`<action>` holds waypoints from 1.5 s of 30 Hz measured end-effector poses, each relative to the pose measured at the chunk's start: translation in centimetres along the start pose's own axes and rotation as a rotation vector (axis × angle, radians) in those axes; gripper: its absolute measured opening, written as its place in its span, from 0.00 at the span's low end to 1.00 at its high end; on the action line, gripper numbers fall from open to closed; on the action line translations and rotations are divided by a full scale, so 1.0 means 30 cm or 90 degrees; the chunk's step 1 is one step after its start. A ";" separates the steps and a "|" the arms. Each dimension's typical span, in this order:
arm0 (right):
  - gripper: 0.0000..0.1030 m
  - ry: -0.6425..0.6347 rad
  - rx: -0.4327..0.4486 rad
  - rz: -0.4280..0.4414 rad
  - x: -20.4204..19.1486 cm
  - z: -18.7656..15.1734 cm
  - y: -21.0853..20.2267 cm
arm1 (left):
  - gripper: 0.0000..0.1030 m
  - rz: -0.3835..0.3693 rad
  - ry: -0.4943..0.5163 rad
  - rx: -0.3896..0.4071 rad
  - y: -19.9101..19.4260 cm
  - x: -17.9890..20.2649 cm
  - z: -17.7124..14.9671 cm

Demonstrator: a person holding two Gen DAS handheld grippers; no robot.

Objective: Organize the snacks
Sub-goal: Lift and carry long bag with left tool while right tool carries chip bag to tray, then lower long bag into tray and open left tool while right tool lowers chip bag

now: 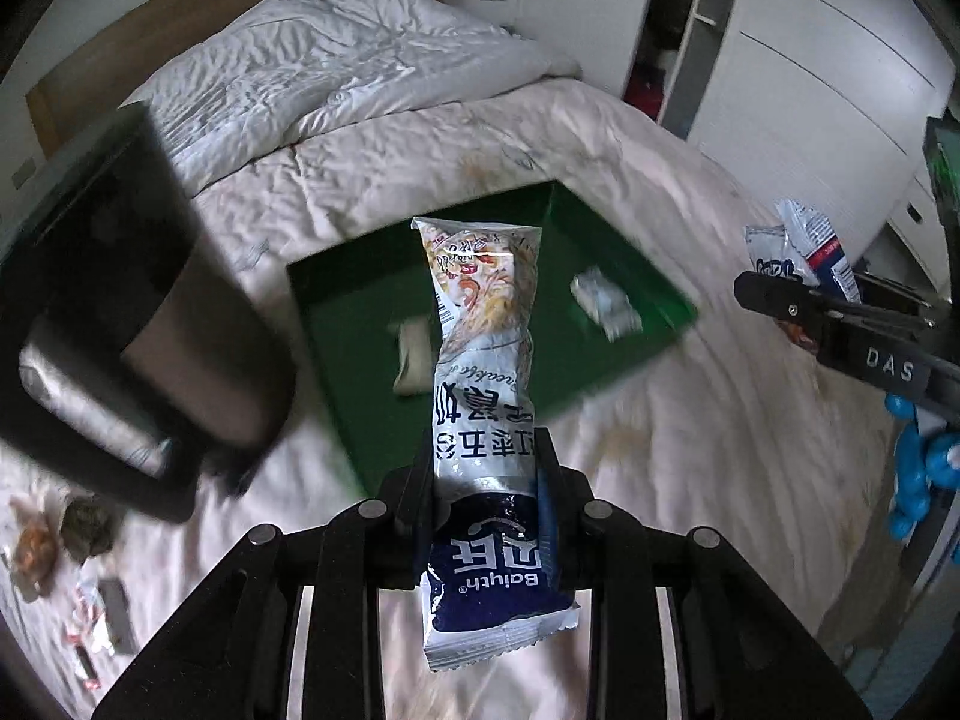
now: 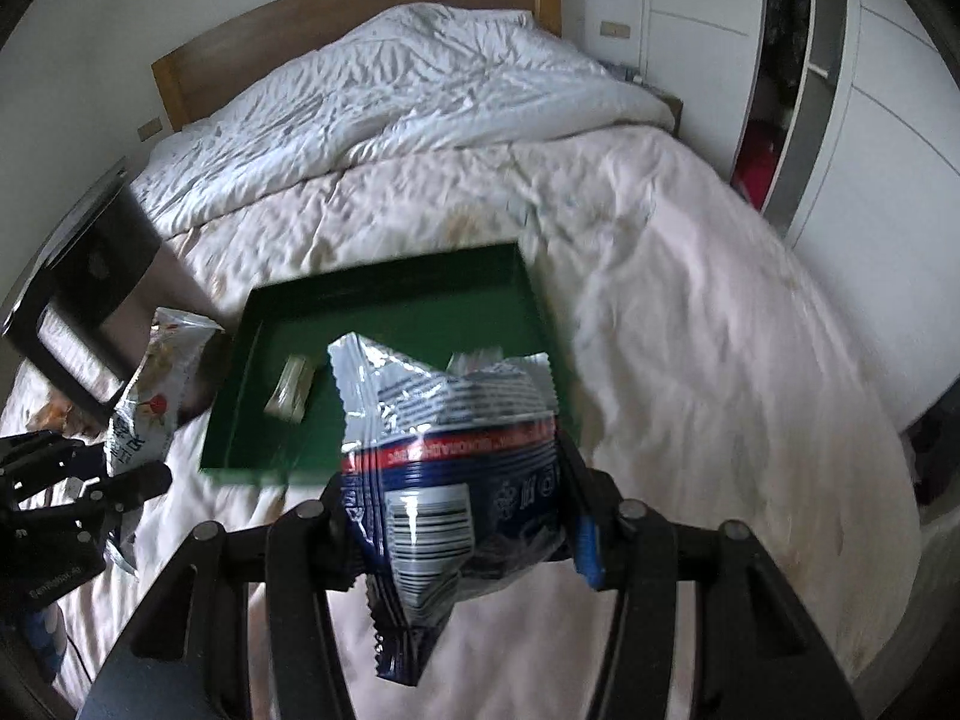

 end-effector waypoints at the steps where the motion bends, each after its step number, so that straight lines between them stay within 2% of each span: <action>1: 1.00 -0.003 0.004 -0.001 0.006 0.022 0.015 | 0.23 0.004 -0.005 0.003 0.034 0.013 0.027; 5: 1.00 -0.002 0.025 -0.002 0.046 0.118 0.101 | 0.23 0.006 -0.029 0.001 0.135 0.047 0.097; 11: 1.00 0.003 0.036 -0.015 0.086 0.189 0.233 | 0.23 0.011 -0.049 -0.012 0.234 0.084 0.128; 18: 1.00 -0.008 0.009 -0.022 0.089 0.155 0.359 | 0.23 0.040 -0.046 -0.037 0.337 0.094 0.093; 26: 1.00 -0.017 -0.021 -0.014 0.079 0.101 0.449 | 0.23 0.047 -0.042 -0.040 0.367 0.101 0.073; 45: 1.00 -0.038 -0.049 -0.023 0.057 0.050 0.527 | 0.24 0.078 -0.055 -0.053 0.405 0.048 0.057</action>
Point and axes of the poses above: each gripper's, at about its wrist camera, not at the fingertips, and y roughly the way its jaws point, x to its right, z to its top, the point moved 5 cm from there along y, roughly the way its jaws point, and after that the axes turned 8 degrees about z, right-handed, at the moved point
